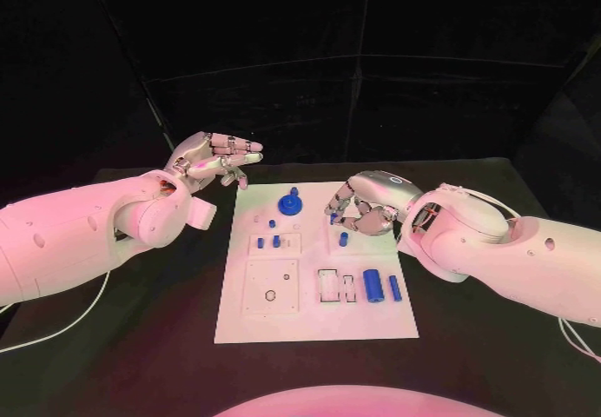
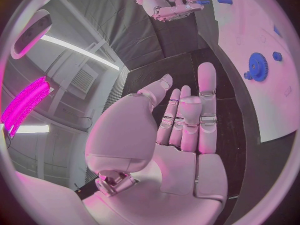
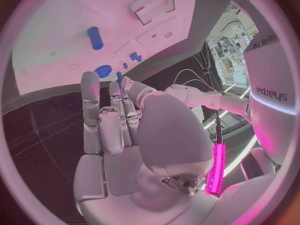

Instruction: Assemble the parts on the task board

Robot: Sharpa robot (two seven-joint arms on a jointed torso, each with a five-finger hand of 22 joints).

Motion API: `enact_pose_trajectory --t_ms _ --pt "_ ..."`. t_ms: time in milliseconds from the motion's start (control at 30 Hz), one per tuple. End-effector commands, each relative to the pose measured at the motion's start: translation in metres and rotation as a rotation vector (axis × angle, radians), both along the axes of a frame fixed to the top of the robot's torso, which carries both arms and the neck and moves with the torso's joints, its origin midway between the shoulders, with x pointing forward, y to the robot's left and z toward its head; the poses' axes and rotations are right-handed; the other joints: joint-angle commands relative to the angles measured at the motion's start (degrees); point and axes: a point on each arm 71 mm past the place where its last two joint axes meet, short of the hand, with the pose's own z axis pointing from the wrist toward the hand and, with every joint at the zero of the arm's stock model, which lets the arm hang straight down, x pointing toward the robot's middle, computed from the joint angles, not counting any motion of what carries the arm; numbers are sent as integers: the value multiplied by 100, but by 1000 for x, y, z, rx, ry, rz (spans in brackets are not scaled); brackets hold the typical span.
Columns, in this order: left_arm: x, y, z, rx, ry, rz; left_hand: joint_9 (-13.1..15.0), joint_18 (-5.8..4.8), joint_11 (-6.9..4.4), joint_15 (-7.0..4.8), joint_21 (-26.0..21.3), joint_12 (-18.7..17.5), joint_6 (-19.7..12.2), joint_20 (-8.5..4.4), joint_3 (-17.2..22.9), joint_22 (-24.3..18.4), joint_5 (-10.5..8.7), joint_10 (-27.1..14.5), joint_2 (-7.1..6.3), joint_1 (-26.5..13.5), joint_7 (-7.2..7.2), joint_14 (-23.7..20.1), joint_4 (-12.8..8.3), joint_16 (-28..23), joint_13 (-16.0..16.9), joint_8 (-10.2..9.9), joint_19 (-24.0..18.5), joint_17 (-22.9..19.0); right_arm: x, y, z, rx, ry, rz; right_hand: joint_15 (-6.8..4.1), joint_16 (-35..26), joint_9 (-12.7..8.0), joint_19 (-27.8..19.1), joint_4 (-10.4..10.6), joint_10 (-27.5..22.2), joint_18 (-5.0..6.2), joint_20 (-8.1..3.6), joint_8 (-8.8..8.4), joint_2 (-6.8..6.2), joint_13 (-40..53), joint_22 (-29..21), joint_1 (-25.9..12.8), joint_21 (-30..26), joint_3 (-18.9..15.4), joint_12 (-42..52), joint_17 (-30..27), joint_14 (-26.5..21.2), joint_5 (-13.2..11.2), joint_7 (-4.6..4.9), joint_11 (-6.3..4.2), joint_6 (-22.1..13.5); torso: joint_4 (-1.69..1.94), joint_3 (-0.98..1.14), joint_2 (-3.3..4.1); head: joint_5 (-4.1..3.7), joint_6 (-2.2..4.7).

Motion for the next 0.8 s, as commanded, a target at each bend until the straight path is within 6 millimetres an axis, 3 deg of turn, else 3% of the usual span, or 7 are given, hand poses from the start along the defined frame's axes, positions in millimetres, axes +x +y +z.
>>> enact_pose_trajectory --t_ms 33,100,133,300,400,500,800 --pt "1 -1 2 -8 -13 6 -6 72 -1 -4 -33 30 -26 34 -31 -10 -23 -34 19 37 -4 -27 0 -35 -4 -11 -19 -9 -5 10 7 81 -1 41 -37 32 -9 0 -3 -6 35 -3 -39 -14 -7 3 -40 27 43 -39 2 286 -9 19 17 -2 1 -2 8 99 -7" --pt "1 -1 2 -8 -14 6 -6 71 0 -3 -34 31 -30 35 -32 -11 -23 -38 20 41 -3 -30 -2 -38 -4 -12 -19 -16 -6 15 7 86 1 55 -37 32 -9 0 -4 -6 34 -3 -39 -15 -7 4 -40 28 44 -39 1 286 -9 19 17 -1 4 -4 10 165 -10" --pt "1 -1 2 -8 -14 5 -6 71 0 -3 -34 31 -30 35 -32 -11 -23 -38 20 41 -3 -30 -2 -38 -4 -12 -19 -16 -7 20 7 91 3 67 -37 32 -9 0 -4 -6 34 -3 -39 -15 -7 5 -40 28 44 -40 2 286 -9 19 17 -1 -14 0 8 239 -26" --pt "1 -3 2 -9 -15 3 -6 71 0 -3 -34 31 -30 35 -32 -11 -23 -38 20 41 -3 -30 -2 -38 -4 -12 -19 -16 -8 37 4 92 20 108 -36 28 -9 -7 -6 -6 37 -2 -40 -18 -8 -13 -43 20 45 -41 -7 285 -9 21 19 -1 -32 1 12 497 -109" --pt "2 -4 2 -9 -16 3 -6 71 0 -3 -34 31 -30 35 -32 -11 -23 -38 20 41 -3 -30 -2 -38 -4 -12 -19 -16 -10 47 -2 87 30 130 -36 28 -9 -7 -6 -6 37 -2 -40 -18 -8 -15 -44 19 45 -41 -8 284 -9 21 19 -1 -30 4 13 621 -150" --pt "2 -6 3 -9 -16 1 -6 71 0 -3 -34 31 -30 35 -32 -11 -23 -38 20 41 -3 -30 -2 -38 -4 -12 -19 -16 -12 57 -10 78 39 152 -36 24 -9 -14 -6 -7 40 -2 -41 -19 -8 -32 -47 12 46 -43 -15 283 -9 22 20 -1 -18 -7 12 758 -208" --pt "4 -13 3 -13 -19 -10 -5 72 2 -1 -37 34 -35 37 -34 -12 -22 -46 23 49 -1 -34 -5 -41 -3 -12 -19 -25 -19 78 -40 36 61 194 -34 34 -9 -13 -7 -8 39 -1 -42 -18 -8 -27 -50 15 49 -45 3 286 -9 23 21 -2 -14 -3 9 1010 -318"
